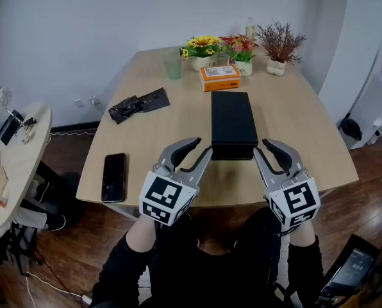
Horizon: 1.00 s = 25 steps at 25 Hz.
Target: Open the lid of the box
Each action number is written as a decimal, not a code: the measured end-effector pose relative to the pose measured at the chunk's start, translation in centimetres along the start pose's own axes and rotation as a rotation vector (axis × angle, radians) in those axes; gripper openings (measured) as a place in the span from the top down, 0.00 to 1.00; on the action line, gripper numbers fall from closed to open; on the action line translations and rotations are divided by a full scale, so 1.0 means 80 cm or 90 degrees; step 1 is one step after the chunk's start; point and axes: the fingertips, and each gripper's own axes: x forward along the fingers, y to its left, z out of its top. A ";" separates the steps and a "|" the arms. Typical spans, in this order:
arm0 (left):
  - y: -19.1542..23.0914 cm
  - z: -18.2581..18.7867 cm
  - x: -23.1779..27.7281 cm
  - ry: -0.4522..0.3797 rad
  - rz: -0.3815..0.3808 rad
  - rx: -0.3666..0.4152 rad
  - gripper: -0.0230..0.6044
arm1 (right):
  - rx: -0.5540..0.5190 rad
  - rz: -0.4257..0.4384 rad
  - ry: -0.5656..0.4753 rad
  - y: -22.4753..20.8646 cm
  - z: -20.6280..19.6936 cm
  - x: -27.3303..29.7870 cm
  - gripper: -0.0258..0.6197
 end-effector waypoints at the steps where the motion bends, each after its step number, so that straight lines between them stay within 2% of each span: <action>1: -0.002 -0.009 0.009 0.024 -0.021 -0.006 0.76 | 0.000 -0.002 0.031 -0.005 -0.015 0.006 0.78; 4: -0.006 -0.033 0.035 0.081 -0.068 -0.028 0.54 | 0.006 0.017 0.102 -0.009 -0.050 0.023 0.64; 6: -0.006 -0.043 0.048 0.102 -0.083 -0.039 0.52 | 0.020 0.049 0.127 -0.003 -0.061 0.033 0.59; 9: -0.011 -0.053 0.061 0.125 -0.084 -0.009 0.53 | 0.014 0.070 0.145 -0.002 -0.068 0.046 0.62; 11: -0.015 -0.054 0.063 0.132 -0.068 0.037 0.63 | 0.003 0.086 0.145 0.000 -0.069 0.048 0.65; 13: -0.015 -0.054 0.063 0.132 -0.044 0.059 0.64 | 0.011 0.105 0.138 0.001 -0.069 0.048 0.69; 16: -0.015 -0.051 0.063 0.126 -0.020 0.041 0.70 | 0.020 0.115 0.127 -0.002 -0.070 0.049 0.69; 19: -0.018 -0.051 0.064 0.124 -0.018 0.031 0.71 | 0.024 0.117 0.125 -0.007 -0.072 0.049 0.70; 21: -0.017 -0.052 0.064 0.123 -0.022 0.026 0.71 | 0.002 0.107 0.132 -0.005 -0.071 0.048 0.70; 22: -0.017 -0.052 0.064 0.123 -0.024 0.025 0.71 | -0.016 0.103 0.139 -0.003 -0.070 0.050 0.68; 24: -0.016 -0.052 0.065 0.124 -0.025 0.034 0.71 | -0.051 0.099 0.158 0.000 -0.069 0.054 0.57; 25: -0.016 -0.051 0.066 0.125 -0.024 0.040 0.70 | -0.059 0.098 0.166 -0.001 -0.068 0.057 0.56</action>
